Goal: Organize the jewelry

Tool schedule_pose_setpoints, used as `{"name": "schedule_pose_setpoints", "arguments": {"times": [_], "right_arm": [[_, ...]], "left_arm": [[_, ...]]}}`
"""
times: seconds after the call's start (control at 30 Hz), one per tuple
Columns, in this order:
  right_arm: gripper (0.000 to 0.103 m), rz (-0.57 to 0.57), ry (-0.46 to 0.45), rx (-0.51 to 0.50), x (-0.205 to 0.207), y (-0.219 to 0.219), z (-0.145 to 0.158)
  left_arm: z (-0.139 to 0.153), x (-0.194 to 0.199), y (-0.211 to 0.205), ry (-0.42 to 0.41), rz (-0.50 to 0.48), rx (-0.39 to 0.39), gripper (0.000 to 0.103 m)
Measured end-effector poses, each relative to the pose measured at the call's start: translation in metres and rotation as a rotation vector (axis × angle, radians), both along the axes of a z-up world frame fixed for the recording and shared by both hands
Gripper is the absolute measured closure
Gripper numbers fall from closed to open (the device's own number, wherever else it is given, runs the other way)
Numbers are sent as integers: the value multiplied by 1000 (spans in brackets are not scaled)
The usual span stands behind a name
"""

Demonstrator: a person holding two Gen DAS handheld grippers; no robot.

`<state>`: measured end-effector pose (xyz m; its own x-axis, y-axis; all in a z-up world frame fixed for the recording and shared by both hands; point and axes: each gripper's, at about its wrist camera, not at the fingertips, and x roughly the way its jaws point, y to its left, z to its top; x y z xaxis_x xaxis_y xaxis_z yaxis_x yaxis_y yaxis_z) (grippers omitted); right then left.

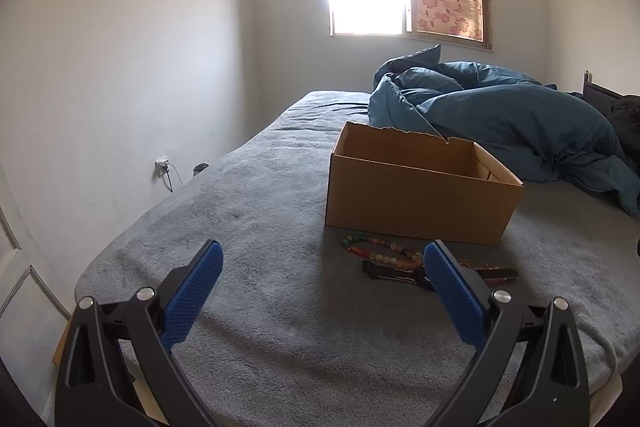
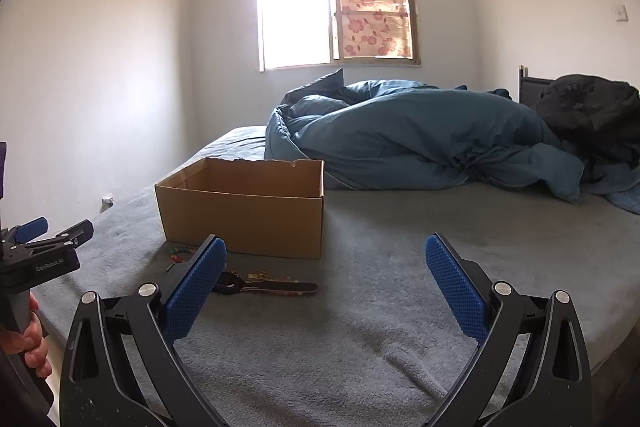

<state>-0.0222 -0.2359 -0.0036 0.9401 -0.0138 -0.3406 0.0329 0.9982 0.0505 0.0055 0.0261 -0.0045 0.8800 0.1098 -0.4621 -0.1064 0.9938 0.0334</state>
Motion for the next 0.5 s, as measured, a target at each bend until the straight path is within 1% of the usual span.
{"name": "schedule_pose_setpoints", "arguments": {"times": [0.17, 0.4, 0.5], "right_arm": [[7, 15, -9, -5, 0, 0, 0], [7, 31, -26, -2, 0, 2, 1], [7, 39, -32, -2, -1, 2, 1]], "left_arm": [[2, -4, -1, -20, -14, -1, 4], [11, -12, -5, -92, -47, -8, 4], [12, -15, -7, -109, -63, -4, 4]]}}
